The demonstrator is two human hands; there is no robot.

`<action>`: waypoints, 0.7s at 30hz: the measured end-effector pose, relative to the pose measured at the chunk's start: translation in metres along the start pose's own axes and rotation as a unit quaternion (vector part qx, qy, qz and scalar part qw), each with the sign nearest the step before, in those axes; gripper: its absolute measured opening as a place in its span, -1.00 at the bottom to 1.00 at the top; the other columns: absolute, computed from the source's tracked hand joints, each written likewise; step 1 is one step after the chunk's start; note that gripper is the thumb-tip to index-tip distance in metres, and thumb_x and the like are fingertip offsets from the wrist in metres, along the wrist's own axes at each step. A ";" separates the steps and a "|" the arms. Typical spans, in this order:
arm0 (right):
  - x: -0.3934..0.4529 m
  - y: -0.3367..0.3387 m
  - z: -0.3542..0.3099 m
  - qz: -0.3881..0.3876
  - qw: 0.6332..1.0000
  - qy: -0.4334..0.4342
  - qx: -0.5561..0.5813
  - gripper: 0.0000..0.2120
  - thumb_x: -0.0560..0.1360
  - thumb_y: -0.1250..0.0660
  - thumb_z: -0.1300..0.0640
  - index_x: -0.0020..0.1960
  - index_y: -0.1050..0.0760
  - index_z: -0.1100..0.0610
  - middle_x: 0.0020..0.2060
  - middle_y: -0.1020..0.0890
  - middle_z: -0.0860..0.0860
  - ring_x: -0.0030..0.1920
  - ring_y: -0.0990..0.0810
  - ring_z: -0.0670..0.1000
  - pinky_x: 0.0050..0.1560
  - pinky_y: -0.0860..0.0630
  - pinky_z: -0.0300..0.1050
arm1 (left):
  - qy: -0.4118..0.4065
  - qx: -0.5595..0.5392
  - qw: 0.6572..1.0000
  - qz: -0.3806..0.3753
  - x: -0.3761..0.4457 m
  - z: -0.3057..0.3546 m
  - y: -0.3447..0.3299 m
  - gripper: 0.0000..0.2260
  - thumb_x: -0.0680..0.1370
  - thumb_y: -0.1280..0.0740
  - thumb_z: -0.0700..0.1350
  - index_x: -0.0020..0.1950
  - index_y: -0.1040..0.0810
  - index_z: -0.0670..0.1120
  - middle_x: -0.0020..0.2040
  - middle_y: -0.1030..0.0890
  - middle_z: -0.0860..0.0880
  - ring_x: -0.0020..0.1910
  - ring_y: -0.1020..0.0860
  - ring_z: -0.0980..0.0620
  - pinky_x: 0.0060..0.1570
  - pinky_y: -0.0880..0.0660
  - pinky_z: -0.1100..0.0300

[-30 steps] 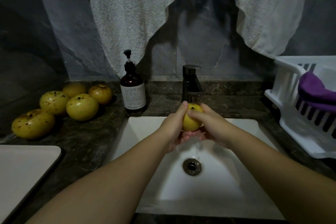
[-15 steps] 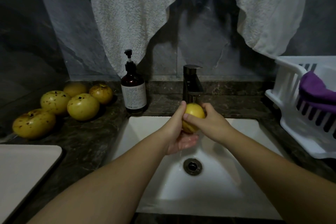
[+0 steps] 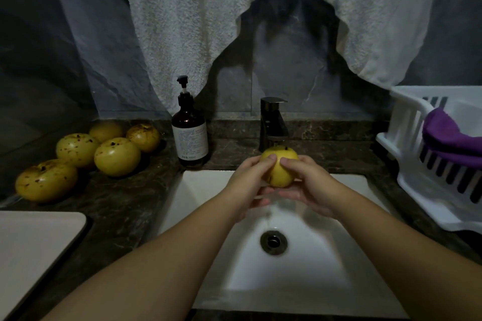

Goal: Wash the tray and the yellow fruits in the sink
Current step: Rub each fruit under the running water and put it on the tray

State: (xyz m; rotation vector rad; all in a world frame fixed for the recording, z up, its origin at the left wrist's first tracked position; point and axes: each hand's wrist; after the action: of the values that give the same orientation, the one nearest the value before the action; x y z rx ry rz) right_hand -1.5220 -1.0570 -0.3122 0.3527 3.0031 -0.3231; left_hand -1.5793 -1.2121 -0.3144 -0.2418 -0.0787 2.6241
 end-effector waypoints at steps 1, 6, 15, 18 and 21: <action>0.000 -0.001 -0.001 -0.004 1.000 0.001 0.030 -0.59 0.56 -0.43 0.04 0.32 -0.37 0.10 0.01 -0.73 0.19 0.04 -0.72 0.28 0.17 -0.63 0.22 | -0.009 -0.002 1.000 0.003 0.000 0.000 -0.001 -0.70 0.54 -0.39 0.32 0.20 -0.55 0.25 0.10 -0.70 0.07 -0.22 -0.71 0.13 -0.19 -0.60 0.14; -0.002 -0.006 -0.004 0.002 1.000 0.015 0.007 -0.55 0.53 -0.45 -0.09 0.29 -0.40 0.07 -0.05 -0.75 0.13 0.00 -0.74 0.26 0.02 -0.68 0.14 | -0.018 -0.014 1.000 0.002 0.000 0.000 -0.002 -0.66 0.57 -0.35 0.32 0.25 -0.55 0.17 0.09 -0.73 0.02 -0.14 -0.75 0.04 -0.24 -0.61 0.17; -0.002 -0.007 -0.005 0.085 0.965 0.116 -0.220 -0.39 0.47 -0.50 -0.15 0.45 -0.38 -0.08 0.23 -0.55 0.02 0.17 -0.59 0.02 0.10 -0.59 0.02 | 0.080 -0.084 0.993 -0.011 -0.004 0.005 -0.006 -0.47 0.69 -0.14 0.30 0.29 -0.56 -0.12 -0.27 -0.69 -0.05 -0.34 -0.67 0.07 -0.29 -0.61 0.14; 0.000 -0.005 -0.006 0.114 0.946 0.137 -0.272 -0.31 0.42 -0.56 -0.12 0.48 -0.36 -0.12 0.32 -0.43 0.04 0.23 -0.52 0.04 0.21 -0.58 0.05 | 0.081 -0.117 0.990 -0.009 -0.006 0.007 -0.006 -0.55 0.70 -0.17 0.21 0.27 -0.56 -0.13 -0.09 -0.63 -0.11 -0.24 -0.63 0.02 -0.13 -0.62 0.08; -0.001 -0.008 -0.005 0.118 0.914 0.176 -0.345 -0.20 0.36 -0.60 -0.11 0.51 -0.32 -0.13 0.28 -0.31 -0.05 0.18 -0.44 -0.07 -0.05 -0.45 -0.34 | 0.071 -0.136 0.988 -0.034 -0.006 0.008 -0.007 -0.48 0.64 -0.27 0.27 0.35 -0.54 -0.12 0.13 -0.68 -0.19 0.09 -0.68 -0.11 0.18 -0.62 0.00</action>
State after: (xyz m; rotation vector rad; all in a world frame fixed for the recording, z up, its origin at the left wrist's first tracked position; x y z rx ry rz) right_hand -1.5234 -1.0632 -0.3052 0.7383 3.0826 0.8903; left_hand -1.5724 -1.2092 -0.3051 -0.5096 -0.3903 2.5153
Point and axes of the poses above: each hand's wrist, its own x-axis towards the middle knuckle, its own y-axis out of the back of the hand, z = x × y
